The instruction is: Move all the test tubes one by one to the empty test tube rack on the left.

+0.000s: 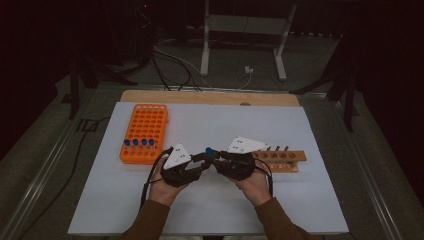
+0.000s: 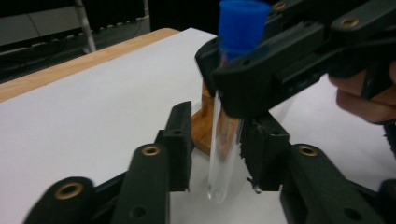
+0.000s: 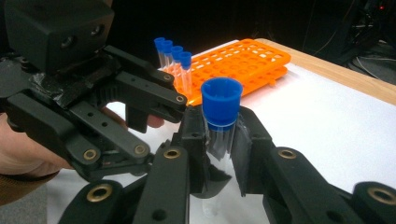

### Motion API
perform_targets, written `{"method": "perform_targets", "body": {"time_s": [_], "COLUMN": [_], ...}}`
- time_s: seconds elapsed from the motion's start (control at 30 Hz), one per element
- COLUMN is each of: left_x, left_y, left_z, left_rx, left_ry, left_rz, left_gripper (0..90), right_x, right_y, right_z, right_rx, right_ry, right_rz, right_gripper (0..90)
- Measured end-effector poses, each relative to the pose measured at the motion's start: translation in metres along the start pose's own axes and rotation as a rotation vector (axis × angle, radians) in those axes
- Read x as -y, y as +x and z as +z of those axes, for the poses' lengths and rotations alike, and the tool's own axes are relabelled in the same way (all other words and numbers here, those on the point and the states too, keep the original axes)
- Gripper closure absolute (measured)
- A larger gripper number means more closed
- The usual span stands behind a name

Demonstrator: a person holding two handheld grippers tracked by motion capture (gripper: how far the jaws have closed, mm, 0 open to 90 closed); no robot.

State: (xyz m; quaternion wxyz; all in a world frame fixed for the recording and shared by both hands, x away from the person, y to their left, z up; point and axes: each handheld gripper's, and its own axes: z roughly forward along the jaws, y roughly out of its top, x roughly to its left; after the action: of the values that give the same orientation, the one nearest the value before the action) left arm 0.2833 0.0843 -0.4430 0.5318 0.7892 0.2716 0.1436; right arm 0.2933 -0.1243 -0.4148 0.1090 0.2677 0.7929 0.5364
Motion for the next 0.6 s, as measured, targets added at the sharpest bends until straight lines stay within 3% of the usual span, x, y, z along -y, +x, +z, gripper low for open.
{"method": "perform_targets", "body": {"time_s": [0.17, 0.3, 0.5, 0.6], "left_x": [0.002, 0.002, 0.004, 0.006], "left_y": [-0.001, -0.002, 0.004, 0.01], "left_z": [0.001, -0.001, -0.006, -0.012], "left_rx": [0.01, 0.011, -0.017, -0.042], "left_ry": [-0.006, -0.004, -0.006, -0.013], "left_rz": [0.018, 0.031, 0.017, -0.004], "left_gripper": [77.1, 77.8, 77.9, 78.0], "right_x": [0.0, 0.001, 0.0, 0.0], "right_y": [0.0, -0.001, -0.008, -0.014], "right_z": [0.001, 0.001, -0.006, -0.012], "right_rx": [-0.02, -0.031, -0.038, -0.001], "right_ry": [-0.004, -0.001, -0.027, -0.027], "right_rz": [0.013, 0.014, 0.047, 0.052], "right_gripper": [77.2, 76.3, 52.0, 39.0]}}
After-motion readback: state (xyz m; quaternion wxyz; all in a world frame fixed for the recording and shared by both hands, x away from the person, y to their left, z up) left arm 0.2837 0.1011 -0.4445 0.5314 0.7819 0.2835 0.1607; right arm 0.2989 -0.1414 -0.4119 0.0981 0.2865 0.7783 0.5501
